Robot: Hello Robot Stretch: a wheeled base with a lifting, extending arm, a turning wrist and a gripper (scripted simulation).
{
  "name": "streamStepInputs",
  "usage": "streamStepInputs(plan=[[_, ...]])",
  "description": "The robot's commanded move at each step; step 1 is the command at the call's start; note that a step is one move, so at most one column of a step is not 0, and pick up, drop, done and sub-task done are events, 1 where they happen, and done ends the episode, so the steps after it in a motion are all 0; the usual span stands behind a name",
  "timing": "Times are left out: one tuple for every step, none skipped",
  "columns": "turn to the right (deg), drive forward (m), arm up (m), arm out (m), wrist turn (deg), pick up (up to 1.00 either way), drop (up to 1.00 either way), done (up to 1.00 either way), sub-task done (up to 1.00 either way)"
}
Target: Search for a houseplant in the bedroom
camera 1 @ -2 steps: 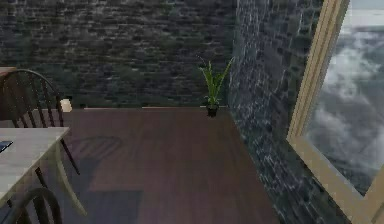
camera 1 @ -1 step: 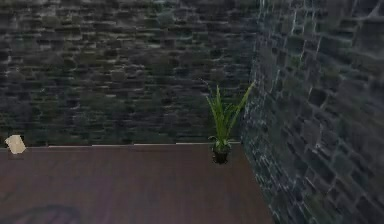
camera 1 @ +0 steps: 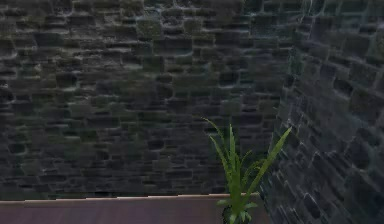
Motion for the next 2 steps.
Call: streamStepInputs(plan=[[15.0, 0.00, 0.00, 0.00, 0.0, 0.00, 0.00, 0.00, 0.00], [0.0, 0.00, 0.00, 0.00, 0.0, 0.00, 0.00, 1.00, 0.00]])
